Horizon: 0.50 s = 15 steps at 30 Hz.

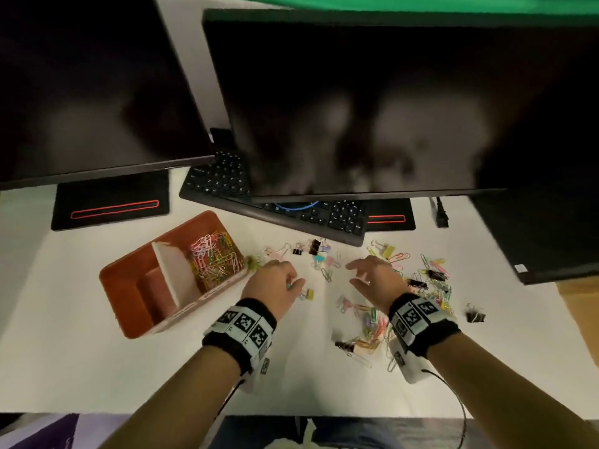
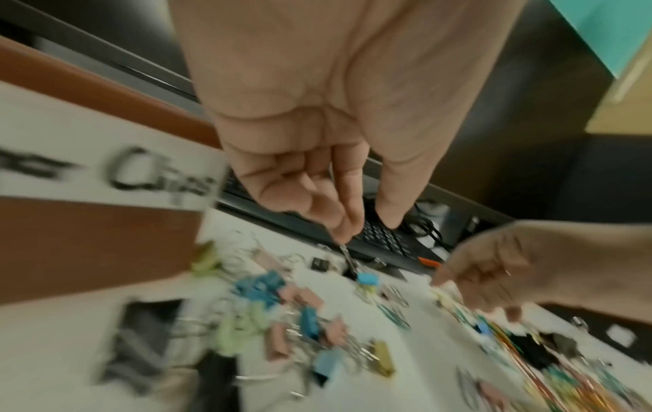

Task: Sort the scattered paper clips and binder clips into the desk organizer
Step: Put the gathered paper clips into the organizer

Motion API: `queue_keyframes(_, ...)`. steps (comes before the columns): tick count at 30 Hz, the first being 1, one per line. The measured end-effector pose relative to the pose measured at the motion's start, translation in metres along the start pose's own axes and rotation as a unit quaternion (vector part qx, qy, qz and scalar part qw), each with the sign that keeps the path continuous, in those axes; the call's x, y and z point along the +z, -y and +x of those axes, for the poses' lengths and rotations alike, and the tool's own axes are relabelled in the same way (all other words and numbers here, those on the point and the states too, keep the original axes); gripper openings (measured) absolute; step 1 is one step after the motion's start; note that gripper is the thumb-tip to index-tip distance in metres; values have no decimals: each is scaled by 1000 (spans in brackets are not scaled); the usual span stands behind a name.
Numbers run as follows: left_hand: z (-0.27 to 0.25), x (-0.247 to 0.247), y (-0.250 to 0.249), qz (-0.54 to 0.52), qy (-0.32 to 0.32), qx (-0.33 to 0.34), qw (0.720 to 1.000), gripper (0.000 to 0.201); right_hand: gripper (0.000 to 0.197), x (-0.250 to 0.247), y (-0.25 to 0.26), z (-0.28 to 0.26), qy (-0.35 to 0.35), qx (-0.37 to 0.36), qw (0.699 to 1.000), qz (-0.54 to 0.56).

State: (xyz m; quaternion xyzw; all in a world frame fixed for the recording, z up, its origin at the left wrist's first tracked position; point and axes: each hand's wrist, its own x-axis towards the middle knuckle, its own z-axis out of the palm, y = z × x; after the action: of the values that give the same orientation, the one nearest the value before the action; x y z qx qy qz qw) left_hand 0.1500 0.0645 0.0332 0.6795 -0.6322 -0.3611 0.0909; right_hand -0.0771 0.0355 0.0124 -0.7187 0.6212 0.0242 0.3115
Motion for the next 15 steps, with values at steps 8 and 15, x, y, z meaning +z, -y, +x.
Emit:
queue_keyframes(8, 40, 51, -27, 54, 53, -53, 996, 32, 45, -2, -13, 36, 59, -23, 997, -54)
queue_keyframes(15, 57, 66, -36, 87, 33, -100, 991, 53, 53, 5, -19, 40, 69, -84, 978, -180)
